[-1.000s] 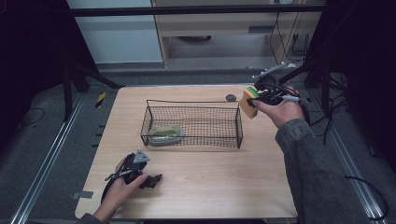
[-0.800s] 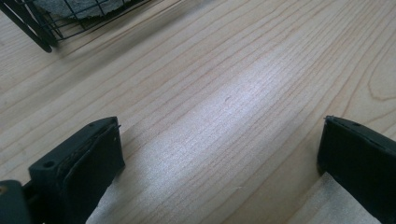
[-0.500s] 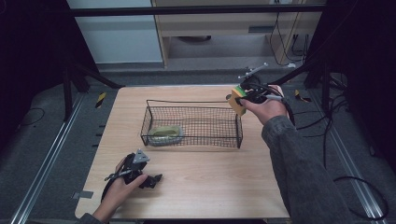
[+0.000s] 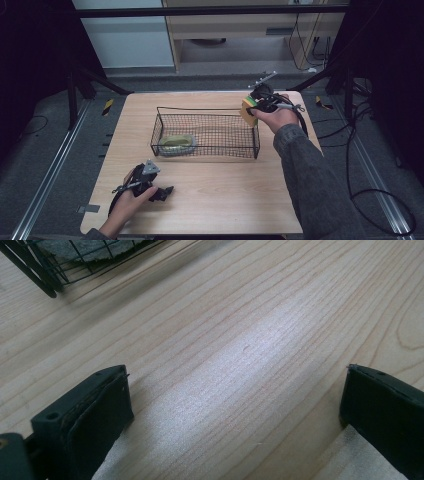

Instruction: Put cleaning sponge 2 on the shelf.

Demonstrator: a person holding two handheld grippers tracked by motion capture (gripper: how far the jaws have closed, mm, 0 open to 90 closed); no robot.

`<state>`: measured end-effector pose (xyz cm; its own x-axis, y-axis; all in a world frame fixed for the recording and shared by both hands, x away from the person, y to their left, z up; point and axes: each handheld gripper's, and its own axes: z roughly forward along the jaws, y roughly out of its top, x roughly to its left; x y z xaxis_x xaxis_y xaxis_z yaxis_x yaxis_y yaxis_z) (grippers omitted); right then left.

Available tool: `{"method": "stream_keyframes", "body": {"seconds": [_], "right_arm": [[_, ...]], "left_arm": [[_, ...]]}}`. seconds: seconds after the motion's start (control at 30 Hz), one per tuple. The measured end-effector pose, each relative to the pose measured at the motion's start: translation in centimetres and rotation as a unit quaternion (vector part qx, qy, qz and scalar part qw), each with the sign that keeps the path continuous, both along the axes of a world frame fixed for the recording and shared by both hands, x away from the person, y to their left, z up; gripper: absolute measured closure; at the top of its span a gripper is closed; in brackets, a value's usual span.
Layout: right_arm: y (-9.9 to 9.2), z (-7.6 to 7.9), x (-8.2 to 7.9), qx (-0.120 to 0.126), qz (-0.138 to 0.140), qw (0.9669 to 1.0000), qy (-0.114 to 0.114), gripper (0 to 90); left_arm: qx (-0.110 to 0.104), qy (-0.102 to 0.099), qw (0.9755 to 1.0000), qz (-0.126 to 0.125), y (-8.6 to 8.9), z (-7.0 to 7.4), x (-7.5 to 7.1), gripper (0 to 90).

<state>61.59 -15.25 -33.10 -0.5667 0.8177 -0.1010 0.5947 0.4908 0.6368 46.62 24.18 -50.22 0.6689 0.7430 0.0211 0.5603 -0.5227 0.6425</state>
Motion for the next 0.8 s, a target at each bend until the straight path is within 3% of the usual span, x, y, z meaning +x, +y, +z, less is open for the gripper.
{"method": "stream_keyframes", "body": {"seconds": [0.3,0.8], "right_arm": [[0.3,-1.5,0.2,-0.003,0.009,0.9998,0.019,65.0],[0.6,-3.0,0.6,-0.016,0.012,0.9994,0.030,64.8]], "left_arm": [[-0.001,0.001,1.0000,0.000,0.0,0.0,0.0,0.0],[-0.001,0.000,1.0000,-0.001,0.0,0.0,0.1,0.0]]}}
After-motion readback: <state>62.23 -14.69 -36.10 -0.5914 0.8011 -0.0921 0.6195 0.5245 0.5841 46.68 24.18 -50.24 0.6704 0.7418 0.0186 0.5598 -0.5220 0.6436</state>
